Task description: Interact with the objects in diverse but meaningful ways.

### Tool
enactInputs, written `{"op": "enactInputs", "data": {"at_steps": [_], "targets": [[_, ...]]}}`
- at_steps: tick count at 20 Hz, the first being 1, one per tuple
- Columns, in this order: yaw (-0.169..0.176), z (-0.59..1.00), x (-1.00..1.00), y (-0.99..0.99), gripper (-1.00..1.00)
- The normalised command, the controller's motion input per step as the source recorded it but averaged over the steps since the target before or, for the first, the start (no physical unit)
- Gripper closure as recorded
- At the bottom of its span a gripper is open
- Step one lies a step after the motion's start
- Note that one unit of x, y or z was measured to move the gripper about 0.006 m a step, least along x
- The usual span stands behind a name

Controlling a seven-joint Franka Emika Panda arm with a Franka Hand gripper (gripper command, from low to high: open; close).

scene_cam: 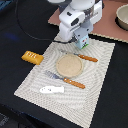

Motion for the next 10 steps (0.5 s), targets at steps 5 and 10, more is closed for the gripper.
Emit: {"op": "enactInputs", "data": {"at_steps": [5, 10], "targets": [[0.0, 0.14, 0.27, 0.29, -1.0], [0.009, 0.72, 0.08, 0.35, -1.0]]}}
